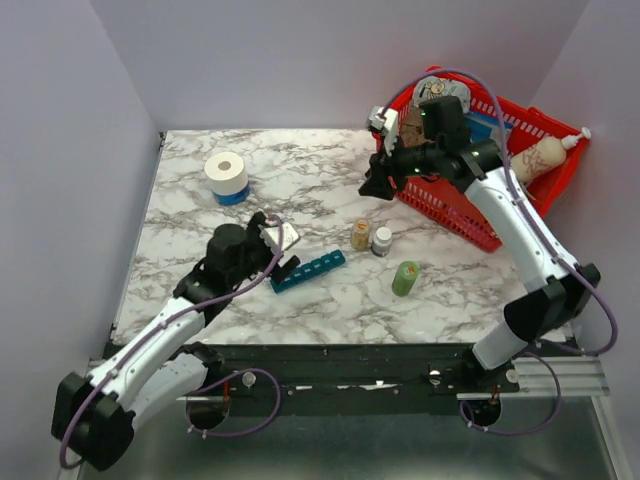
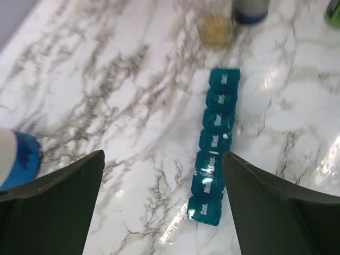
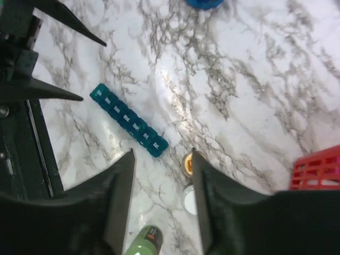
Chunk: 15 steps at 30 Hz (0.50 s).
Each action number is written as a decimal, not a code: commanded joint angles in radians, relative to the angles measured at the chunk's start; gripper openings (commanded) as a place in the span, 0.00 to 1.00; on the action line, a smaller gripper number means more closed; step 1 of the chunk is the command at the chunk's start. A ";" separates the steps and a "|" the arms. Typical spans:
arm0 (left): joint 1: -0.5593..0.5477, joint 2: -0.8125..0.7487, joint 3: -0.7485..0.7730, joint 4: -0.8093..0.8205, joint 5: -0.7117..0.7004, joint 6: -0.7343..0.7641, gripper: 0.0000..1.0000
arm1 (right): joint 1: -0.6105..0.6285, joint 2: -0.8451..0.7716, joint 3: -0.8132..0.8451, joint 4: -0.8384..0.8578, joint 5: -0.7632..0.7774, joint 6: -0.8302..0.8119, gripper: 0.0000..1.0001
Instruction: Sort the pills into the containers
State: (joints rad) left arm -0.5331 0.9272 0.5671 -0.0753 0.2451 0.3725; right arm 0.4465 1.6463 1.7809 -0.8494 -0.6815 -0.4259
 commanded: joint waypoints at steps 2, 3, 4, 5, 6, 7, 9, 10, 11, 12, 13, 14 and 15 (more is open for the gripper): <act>0.080 -0.201 0.075 0.042 -0.032 -0.332 0.99 | -0.052 -0.183 -0.040 0.079 0.022 -0.025 0.88; 0.091 -0.211 0.106 -0.001 -0.058 -0.357 0.99 | -0.061 -0.239 -0.073 0.120 0.007 -0.025 0.96; 0.113 -0.220 0.178 -0.023 -0.063 -0.368 0.99 | -0.072 -0.279 -0.099 0.162 -0.003 0.016 1.00; 0.120 -0.220 0.216 -0.047 -0.069 -0.404 0.99 | -0.092 -0.317 -0.133 0.218 0.016 0.056 1.00; 0.127 -0.217 0.259 -0.096 -0.072 -0.432 0.99 | -0.097 -0.354 -0.206 0.330 0.043 0.099 1.00; 0.131 -0.208 0.340 -0.116 -0.099 -0.444 0.99 | -0.107 -0.400 -0.206 0.352 0.066 0.187 1.00; 0.134 -0.197 0.410 -0.162 -0.116 -0.454 0.99 | -0.135 -0.396 -0.160 0.326 0.124 0.278 1.00; 0.134 -0.186 0.465 -0.172 -0.127 -0.454 0.99 | -0.141 -0.417 -0.155 0.329 0.154 0.327 1.00; 0.134 -0.182 0.487 -0.182 -0.128 -0.452 0.99 | -0.141 -0.436 -0.166 0.345 0.204 0.346 1.00; 0.136 -0.177 0.507 -0.201 -0.129 -0.449 0.99 | -0.143 -0.447 -0.172 0.364 0.230 0.364 1.00; 0.134 -0.169 0.540 -0.214 -0.130 -0.442 0.99 | -0.143 -0.454 -0.172 0.368 0.262 0.410 1.00; 0.136 -0.165 0.554 -0.230 -0.133 -0.437 0.99 | -0.143 -0.468 -0.172 0.374 0.352 0.441 1.00; 0.134 -0.162 0.565 -0.256 -0.136 -0.434 0.99 | -0.143 -0.474 -0.170 0.371 0.388 0.478 1.00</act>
State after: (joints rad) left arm -0.4049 0.7418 1.0763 -0.1951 0.1558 -0.0303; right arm 0.3073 1.1992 1.6161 -0.5430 -0.5137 -0.1440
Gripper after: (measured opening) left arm 0.987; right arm 0.995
